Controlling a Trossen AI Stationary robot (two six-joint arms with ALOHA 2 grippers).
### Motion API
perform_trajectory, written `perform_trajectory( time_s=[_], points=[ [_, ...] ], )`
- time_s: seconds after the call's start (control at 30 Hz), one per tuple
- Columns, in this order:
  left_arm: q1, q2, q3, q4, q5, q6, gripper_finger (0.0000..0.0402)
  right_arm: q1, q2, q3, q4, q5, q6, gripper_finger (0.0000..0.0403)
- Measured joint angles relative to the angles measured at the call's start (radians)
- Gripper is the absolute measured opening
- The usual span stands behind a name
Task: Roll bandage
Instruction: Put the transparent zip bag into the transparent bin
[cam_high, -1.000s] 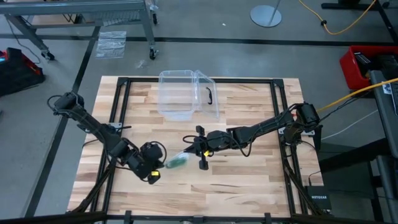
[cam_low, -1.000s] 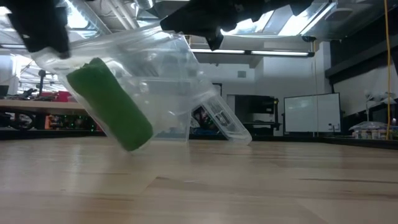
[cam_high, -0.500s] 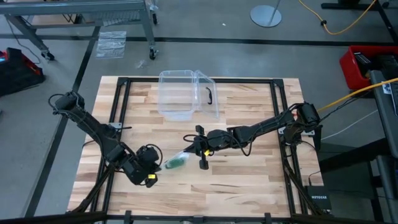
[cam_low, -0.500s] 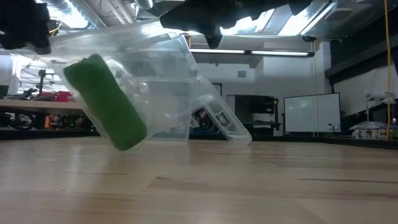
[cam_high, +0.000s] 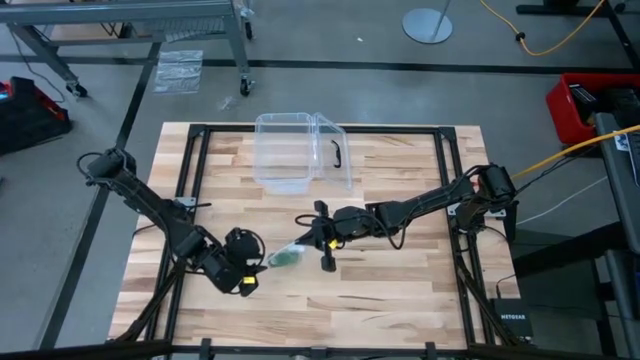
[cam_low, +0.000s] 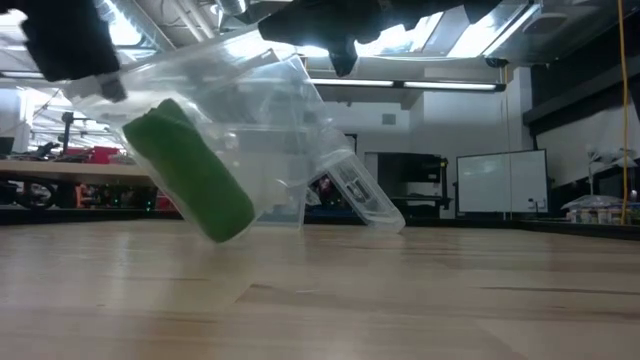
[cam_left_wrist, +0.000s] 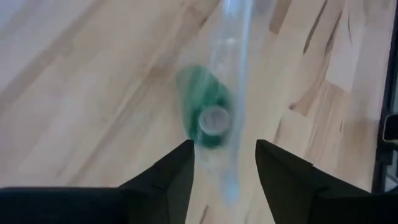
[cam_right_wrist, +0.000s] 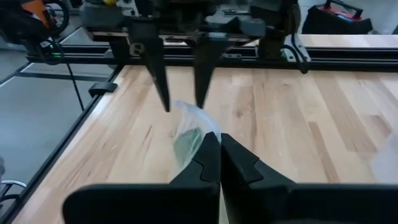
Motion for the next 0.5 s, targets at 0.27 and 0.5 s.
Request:
perform_trajectory(
  time_s=[0.27, 0.5],
  points=[
    [0.07, 0.0, 0.001, 0.021, -0.044, 0.11, 0.0161, 0.0, 0.002, 0.0, 0.01, -0.025, 0.037, 0.0],
    [0.137, 0.0, 0.003, 0.108, -0.044, 0.256, 0.0155, 0.001, 0.003, 0.0, 0.012, -0.027, 0.037, 0.0]
  ],
)
